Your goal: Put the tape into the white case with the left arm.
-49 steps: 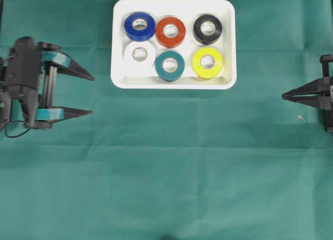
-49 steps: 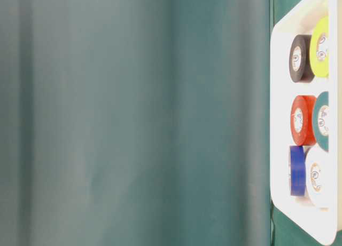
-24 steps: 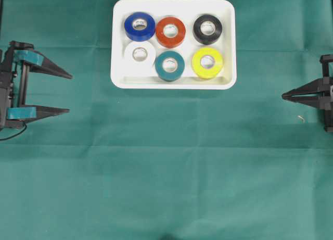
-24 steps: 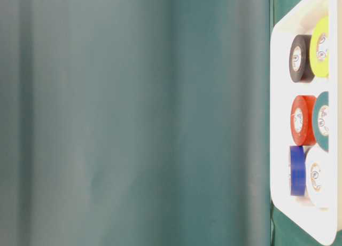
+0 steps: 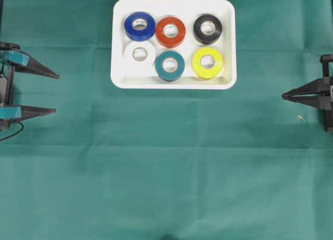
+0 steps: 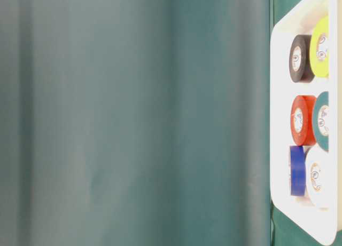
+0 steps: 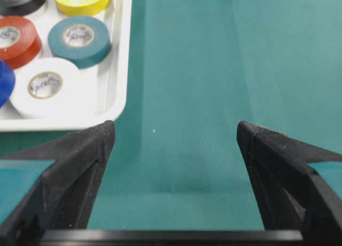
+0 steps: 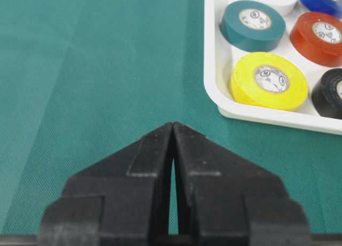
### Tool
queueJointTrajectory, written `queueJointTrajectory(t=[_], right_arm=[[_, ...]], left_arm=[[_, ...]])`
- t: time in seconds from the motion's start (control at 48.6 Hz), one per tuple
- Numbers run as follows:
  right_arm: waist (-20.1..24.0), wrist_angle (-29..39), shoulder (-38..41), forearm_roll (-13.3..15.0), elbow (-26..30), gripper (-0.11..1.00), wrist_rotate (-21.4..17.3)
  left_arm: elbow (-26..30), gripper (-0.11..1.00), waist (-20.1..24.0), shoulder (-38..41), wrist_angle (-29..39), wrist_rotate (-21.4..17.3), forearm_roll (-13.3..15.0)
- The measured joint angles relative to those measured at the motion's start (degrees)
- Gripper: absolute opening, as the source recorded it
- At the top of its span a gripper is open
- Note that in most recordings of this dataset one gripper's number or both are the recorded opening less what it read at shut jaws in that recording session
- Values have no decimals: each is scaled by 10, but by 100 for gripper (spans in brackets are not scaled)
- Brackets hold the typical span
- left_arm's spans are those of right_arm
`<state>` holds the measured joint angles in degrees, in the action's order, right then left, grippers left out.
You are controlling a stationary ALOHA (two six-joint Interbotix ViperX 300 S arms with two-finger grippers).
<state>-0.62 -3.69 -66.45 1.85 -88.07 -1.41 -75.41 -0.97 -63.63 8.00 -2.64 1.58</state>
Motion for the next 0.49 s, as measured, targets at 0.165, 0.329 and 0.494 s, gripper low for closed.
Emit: queueJointTrajectory(t=[0.165,0.329,0.494], right_arm=[[1,1,0,0,0,-9,0],[0,1,0,0,0,-9,0],[0,1,0,0,1,-9,0]], left_arm=[[-9,95,0,-25,12,0,-1],[-23,95,0,-47,15,0,0],[-37,95,0,-57,15,0,0]])
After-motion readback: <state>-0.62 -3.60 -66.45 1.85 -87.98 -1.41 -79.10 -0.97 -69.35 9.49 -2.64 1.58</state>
